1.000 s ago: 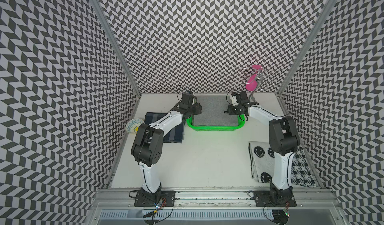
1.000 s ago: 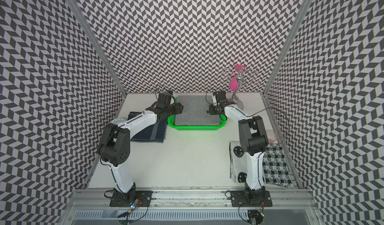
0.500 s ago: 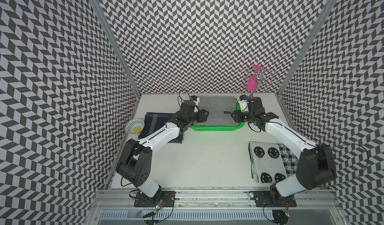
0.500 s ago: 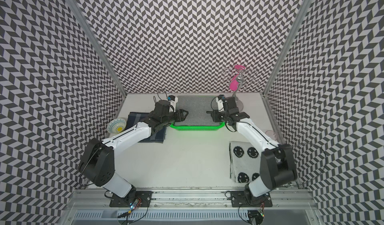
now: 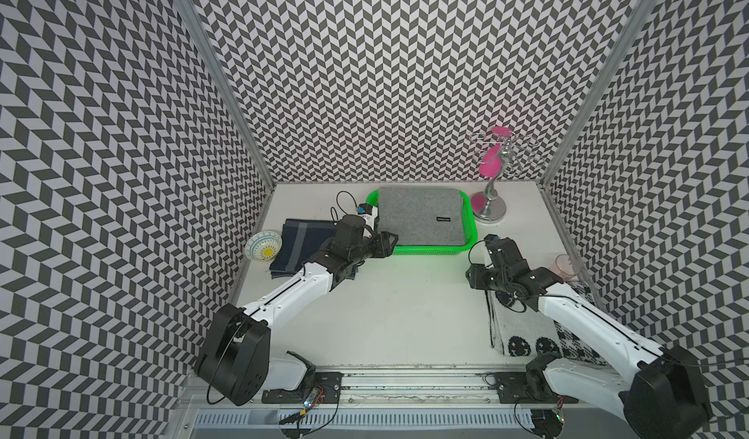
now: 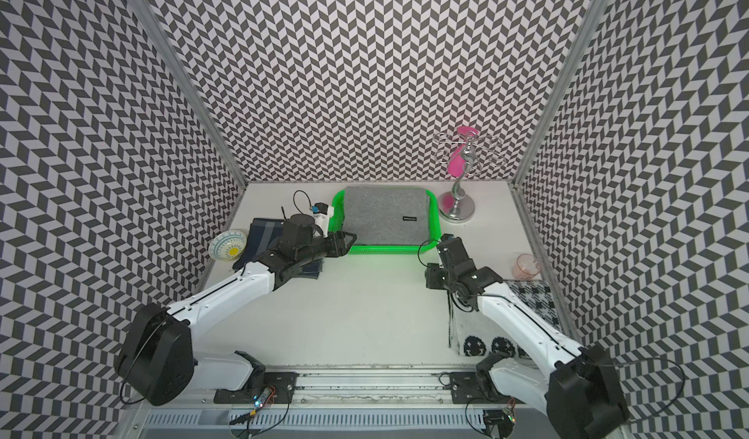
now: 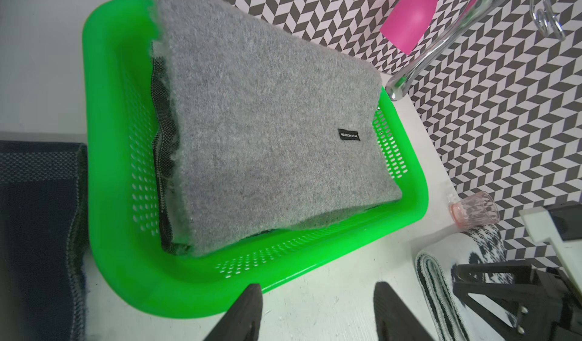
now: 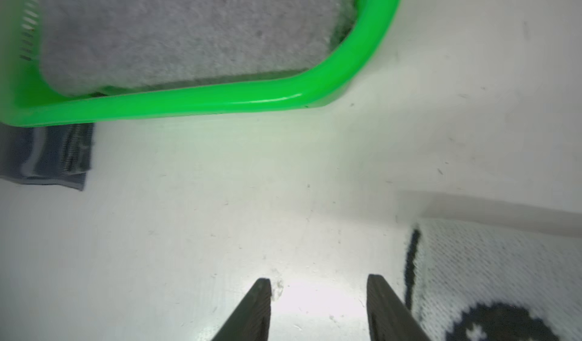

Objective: Put the folded scarf in the basket
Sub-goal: Place the scarf in the basket, then move the scarf to the center of the board.

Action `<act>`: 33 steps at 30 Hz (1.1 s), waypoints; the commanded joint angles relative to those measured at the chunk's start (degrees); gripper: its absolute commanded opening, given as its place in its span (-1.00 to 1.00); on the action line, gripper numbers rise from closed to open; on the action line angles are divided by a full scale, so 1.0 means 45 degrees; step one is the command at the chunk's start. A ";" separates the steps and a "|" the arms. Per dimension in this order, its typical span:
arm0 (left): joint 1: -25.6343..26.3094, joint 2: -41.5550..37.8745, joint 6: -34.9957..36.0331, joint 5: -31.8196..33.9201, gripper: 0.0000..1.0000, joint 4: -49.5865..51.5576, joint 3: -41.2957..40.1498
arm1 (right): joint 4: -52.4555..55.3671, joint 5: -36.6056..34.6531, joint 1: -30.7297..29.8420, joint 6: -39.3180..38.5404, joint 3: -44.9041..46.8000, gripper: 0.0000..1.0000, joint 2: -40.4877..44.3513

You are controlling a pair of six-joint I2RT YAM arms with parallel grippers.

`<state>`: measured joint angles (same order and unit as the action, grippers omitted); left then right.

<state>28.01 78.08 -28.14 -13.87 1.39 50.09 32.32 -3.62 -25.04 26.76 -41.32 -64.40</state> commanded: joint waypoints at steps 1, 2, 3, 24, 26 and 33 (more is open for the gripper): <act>-0.0124 -0.0303 0.0083 -0.0803 0.20 -0.0599 -0.0338 | 0.0805 -0.2082 -0.0105 0.1146 -0.0185 0.32 0.0038; -0.0129 -0.0311 0.0064 -0.0931 0.20 -0.0658 -0.0426 | 0.1011 -0.2171 -0.0099 0.1195 -0.0410 0.67 -0.0109; -0.0139 -0.0269 0.0071 -0.1036 0.20 -0.0660 -0.0494 | 0.1309 -0.2414 -0.0095 0.1169 -0.0645 0.99 -0.0318; -0.0561 -0.0612 -0.0367 -0.1819 0.20 -0.1413 -0.1673 | 0.0728 -0.2480 -0.0292 0.0659 -0.0373 -0.46 -0.4098; -0.0580 -0.0764 -0.0425 -0.1840 0.21 -0.1439 -0.1914 | 0.0435 -0.2366 -0.0696 0.0814 -0.0406 -0.50 -0.4348; -0.0577 -0.1100 -0.0675 -0.1967 0.20 -0.1442 -0.2419 | -0.0226 -0.1393 -0.2193 0.1483 -0.1143 -0.57 -0.5324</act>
<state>25.71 74.63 -30.57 -21.80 -3.75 39.90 35.73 -15.62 -32.27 31.20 -45.28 -86.67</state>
